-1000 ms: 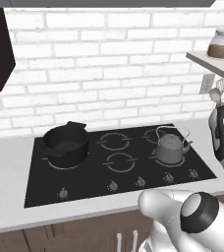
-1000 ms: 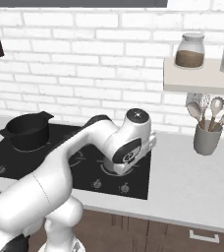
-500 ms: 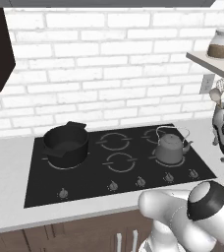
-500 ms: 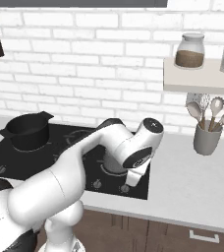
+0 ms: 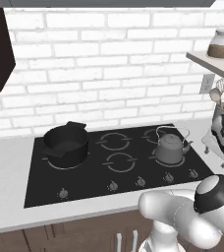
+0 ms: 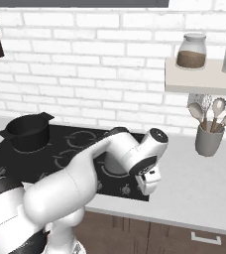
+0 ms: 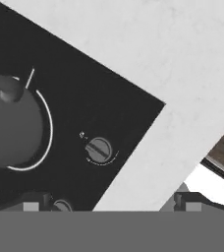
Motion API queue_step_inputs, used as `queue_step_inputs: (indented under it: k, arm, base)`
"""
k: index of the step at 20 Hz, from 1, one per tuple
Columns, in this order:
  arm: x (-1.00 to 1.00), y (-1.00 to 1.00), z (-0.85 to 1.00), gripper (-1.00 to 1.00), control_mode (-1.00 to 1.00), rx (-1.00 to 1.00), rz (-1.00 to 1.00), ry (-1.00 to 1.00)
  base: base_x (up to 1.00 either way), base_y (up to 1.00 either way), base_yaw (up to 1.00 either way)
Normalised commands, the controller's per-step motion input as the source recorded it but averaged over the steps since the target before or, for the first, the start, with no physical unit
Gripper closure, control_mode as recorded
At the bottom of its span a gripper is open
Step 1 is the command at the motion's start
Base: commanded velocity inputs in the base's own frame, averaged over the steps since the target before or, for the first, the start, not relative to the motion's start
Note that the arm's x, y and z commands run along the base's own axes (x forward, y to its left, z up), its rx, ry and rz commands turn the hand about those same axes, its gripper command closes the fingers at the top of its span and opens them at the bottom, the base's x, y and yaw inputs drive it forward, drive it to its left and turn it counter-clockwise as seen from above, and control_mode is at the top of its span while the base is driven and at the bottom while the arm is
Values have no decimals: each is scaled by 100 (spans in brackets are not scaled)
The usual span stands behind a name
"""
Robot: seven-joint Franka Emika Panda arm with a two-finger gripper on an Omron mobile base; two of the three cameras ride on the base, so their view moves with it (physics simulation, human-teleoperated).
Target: Pick the kettle from the counter and place it on a stove burner. Then turn the burner on.
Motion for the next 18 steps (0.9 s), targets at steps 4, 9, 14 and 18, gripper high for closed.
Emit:
queue_step_inputs:
  k: [4,9,14,18]
  arm:
    - [0,49,-52,-100,-100,-31,41,-24]
    - [3,46,-54,-100,-100,-24,39,-8]
    - [12,39,-40,-100,-100,-22,37,-1]
    - [1,11,-8,-100,-100,-11,2,6]
  base:
    - [0,0,0]
    - [0,0,0]
    - [0,0,0]
    - [0,0,0]
